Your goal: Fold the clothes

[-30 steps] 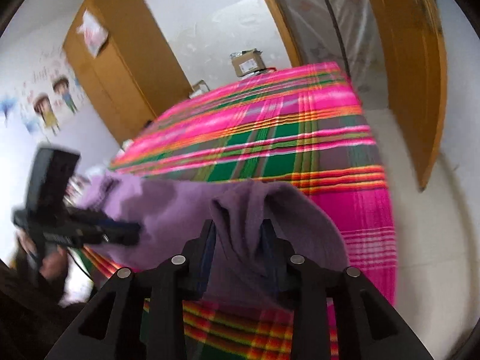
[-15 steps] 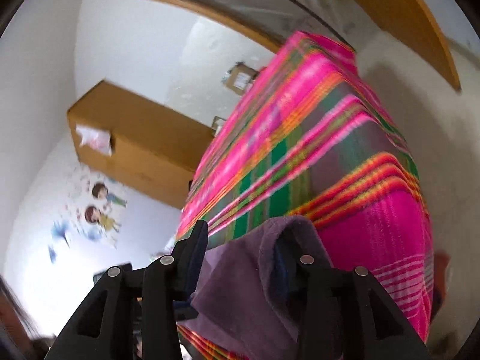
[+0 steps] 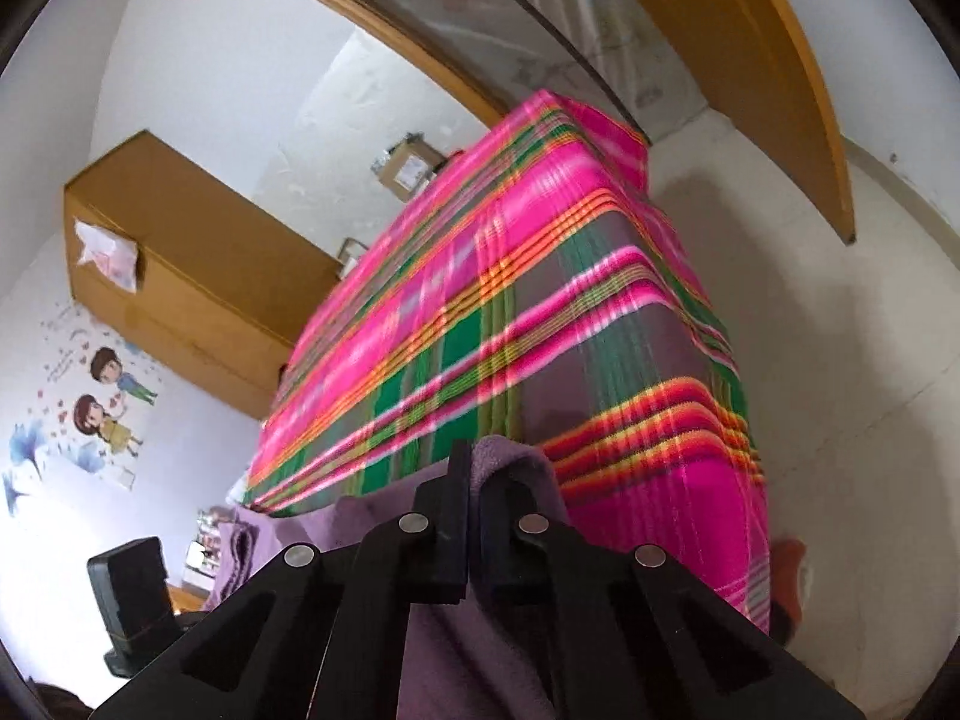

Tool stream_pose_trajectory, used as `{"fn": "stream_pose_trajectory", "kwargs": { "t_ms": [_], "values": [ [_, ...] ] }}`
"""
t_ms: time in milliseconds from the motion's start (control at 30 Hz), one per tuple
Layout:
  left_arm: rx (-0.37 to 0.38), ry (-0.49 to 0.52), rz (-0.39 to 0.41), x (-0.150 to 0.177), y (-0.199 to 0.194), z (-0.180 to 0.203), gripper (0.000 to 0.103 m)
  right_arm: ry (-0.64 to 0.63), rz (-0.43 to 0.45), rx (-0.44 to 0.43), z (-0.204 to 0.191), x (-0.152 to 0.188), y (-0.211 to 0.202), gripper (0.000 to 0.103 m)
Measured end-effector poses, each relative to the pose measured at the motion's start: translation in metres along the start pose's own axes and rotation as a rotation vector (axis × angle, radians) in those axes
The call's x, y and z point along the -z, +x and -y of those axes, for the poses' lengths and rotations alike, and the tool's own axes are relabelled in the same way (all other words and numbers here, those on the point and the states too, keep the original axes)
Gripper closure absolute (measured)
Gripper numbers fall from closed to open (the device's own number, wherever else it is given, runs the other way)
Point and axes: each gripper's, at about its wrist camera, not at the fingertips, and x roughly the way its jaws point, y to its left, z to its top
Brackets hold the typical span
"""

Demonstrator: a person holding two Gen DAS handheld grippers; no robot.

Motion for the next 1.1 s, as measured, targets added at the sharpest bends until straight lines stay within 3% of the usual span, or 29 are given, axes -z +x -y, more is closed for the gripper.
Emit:
{"fn": "stream_pose_trajectory", "kwargs": {
  "t_ms": [333,367,433,533,767,933,1033,1100],
  "values": [
    [-0.001,0.001,0.003,-0.001,0.001,0.002,0.074,-0.09,-0.063,0.103,-0.005,0.003,0.003,0.099],
    [0.001,0.001,0.004,-0.001,0.001,0.001,0.074,-0.096,-0.054,0.132,-0.004,0.003,-0.001,0.096],
    [0.008,-0.004,0.006,-0.001,0.001,0.0,0.074,-0.105,-0.031,0.192,-0.002,0.002,-0.01,0.076],
    [0.013,-0.007,0.01,-0.001,0.001,-0.001,0.074,-0.113,0.004,0.259,0.001,0.003,-0.024,0.075],
    [0.006,-0.008,0.023,0.001,-0.001,0.0,0.074,-0.349,0.069,0.24,-0.05,0.043,-0.044,0.075],
    [0.005,-0.013,0.025,0.002,0.0,0.001,0.074,-0.637,0.068,0.331,-0.097,0.087,-0.023,0.075],
    [0.004,-0.013,0.027,0.002,0.0,0.001,0.074,-0.692,0.054,0.3,-0.108,0.1,-0.016,0.074],
    [0.004,-0.014,0.028,0.002,0.0,0.001,0.074,-0.756,0.049,0.335,-0.113,0.108,-0.008,0.074]
  ]
}}
